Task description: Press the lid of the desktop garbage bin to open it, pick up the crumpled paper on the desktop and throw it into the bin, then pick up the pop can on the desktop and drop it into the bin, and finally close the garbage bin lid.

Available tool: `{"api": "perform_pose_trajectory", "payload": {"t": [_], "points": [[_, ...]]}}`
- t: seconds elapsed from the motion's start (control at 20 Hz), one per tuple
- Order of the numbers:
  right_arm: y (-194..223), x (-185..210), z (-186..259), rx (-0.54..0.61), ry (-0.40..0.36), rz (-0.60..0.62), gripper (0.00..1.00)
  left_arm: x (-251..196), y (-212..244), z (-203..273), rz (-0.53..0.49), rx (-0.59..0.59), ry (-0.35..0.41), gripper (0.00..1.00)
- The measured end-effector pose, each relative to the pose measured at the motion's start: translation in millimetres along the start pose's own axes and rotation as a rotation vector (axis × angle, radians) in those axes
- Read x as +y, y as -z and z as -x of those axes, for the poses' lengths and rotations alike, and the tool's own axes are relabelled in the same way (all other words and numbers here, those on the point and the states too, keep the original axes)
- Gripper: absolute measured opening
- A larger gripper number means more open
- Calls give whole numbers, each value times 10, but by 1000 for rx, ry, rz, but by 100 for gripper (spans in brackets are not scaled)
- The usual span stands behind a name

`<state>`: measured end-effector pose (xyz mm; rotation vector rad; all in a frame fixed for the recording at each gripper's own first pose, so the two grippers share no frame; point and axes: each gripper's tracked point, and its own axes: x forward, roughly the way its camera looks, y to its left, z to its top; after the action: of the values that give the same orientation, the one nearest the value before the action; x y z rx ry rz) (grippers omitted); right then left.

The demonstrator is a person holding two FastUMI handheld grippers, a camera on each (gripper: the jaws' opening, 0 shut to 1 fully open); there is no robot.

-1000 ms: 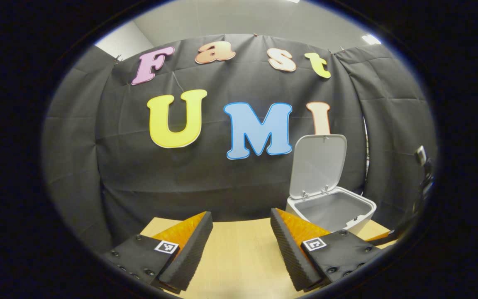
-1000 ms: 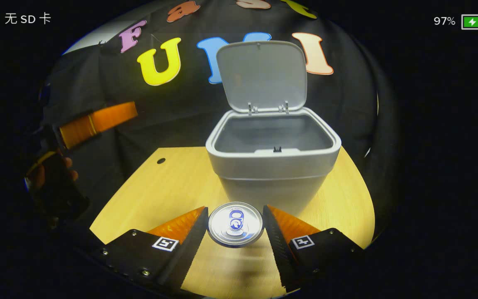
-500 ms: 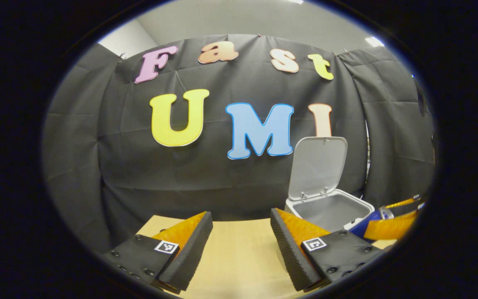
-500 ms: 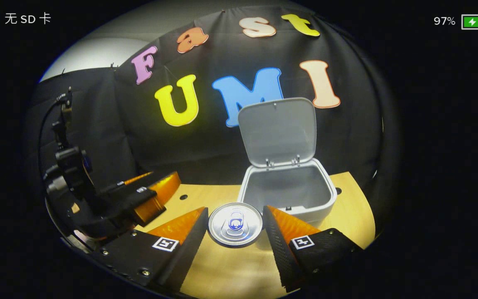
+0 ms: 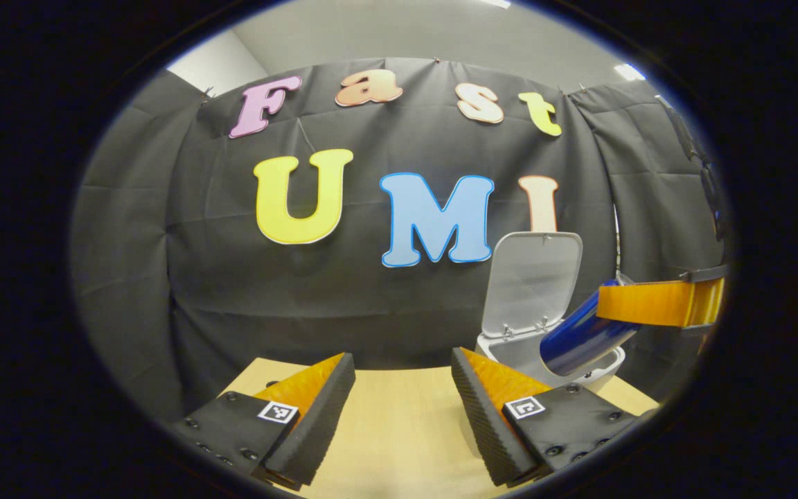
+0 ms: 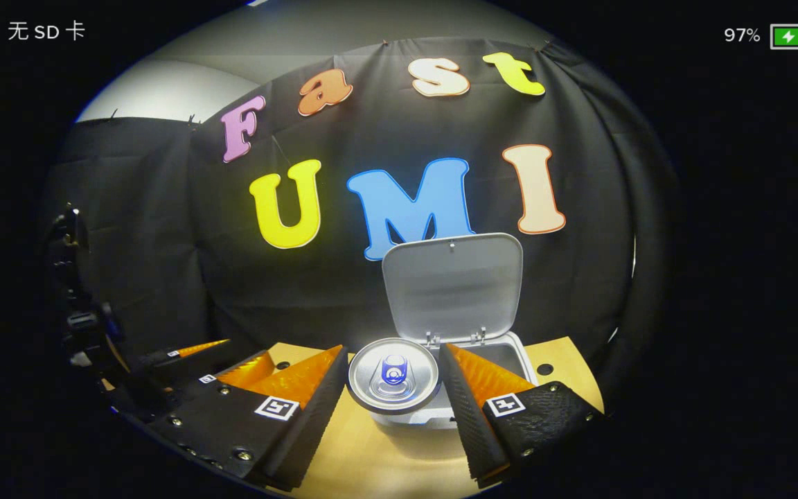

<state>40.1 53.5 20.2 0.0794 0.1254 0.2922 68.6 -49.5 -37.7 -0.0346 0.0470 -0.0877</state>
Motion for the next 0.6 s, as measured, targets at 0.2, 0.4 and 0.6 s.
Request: {"api": "perform_pose_trajectory", "payload": {"t": [0.2,0.4,0.6], "points": [[28,-90,-171,14,20,-7,83,58,1,9,3,-2,-13,95],[64,-175,-286,27,36,-6,83,140,2,-4,-1,-1,-33,95],[117,-243,-376,36,57,6,83,173,13,-30,4,3,-46,95]]}}
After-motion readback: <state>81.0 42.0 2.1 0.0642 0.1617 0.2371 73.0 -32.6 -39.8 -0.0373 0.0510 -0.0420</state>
